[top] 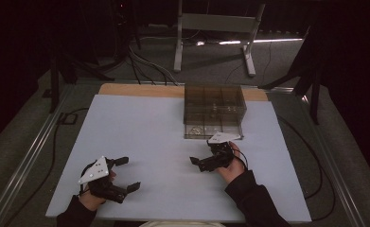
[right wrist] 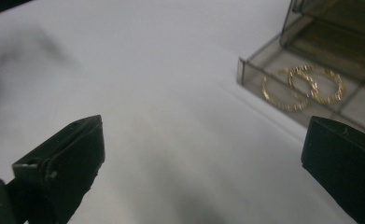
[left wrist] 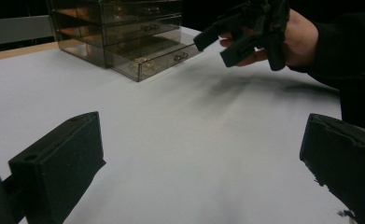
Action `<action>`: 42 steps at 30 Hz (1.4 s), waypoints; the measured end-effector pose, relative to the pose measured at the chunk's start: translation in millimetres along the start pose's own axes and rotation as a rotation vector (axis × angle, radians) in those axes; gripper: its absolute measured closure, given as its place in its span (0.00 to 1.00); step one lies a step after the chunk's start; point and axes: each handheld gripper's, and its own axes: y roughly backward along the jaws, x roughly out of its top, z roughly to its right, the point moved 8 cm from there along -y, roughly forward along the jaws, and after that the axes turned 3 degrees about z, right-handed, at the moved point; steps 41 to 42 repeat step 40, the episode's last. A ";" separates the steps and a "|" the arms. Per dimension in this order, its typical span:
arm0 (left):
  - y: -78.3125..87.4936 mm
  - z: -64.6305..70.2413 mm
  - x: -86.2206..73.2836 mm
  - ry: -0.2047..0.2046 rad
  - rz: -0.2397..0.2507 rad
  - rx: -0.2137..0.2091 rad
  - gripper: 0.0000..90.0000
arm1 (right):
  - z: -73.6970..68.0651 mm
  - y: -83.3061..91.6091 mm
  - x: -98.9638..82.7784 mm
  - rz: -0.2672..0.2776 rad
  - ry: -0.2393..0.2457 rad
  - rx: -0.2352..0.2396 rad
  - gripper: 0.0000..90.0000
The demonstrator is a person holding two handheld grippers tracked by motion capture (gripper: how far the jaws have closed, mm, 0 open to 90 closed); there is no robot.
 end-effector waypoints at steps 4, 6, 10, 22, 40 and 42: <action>0.4 0.0 -0.3 -0.001 -0.002 -0.001 0.01 | 0.4 7.8 -13.9 -0.012 -0.007 -0.001 0.00; 0.5 0.2 -0.2 -0.002 -0.001 0.000 0.01 | 0.7 12.9 -20.0 -0.018 -0.010 -0.005 0.00; 0.6 0.1 -0.3 -0.001 -0.002 0.000 0.01 | 0.7 25.9 -26.8 -0.001 -0.020 0.002 0.00; 0.2 0.6 -0.3 -0.003 -0.003 0.000 0.01 | 7.5 64.2 -50.8 0.015 -0.019 -0.052 0.00; -1.6 1.1 -0.8 -0.004 -0.008 -0.004 0.01 | 28.0 107.9 -73.9 0.068 -0.068 -0.112 0.00; -1.6 1.1 -0.8 -0.004 -0.008 -0.004 0.01 | 28.0 107.9 -73.9 0.068 -0.068 -0.112 0.00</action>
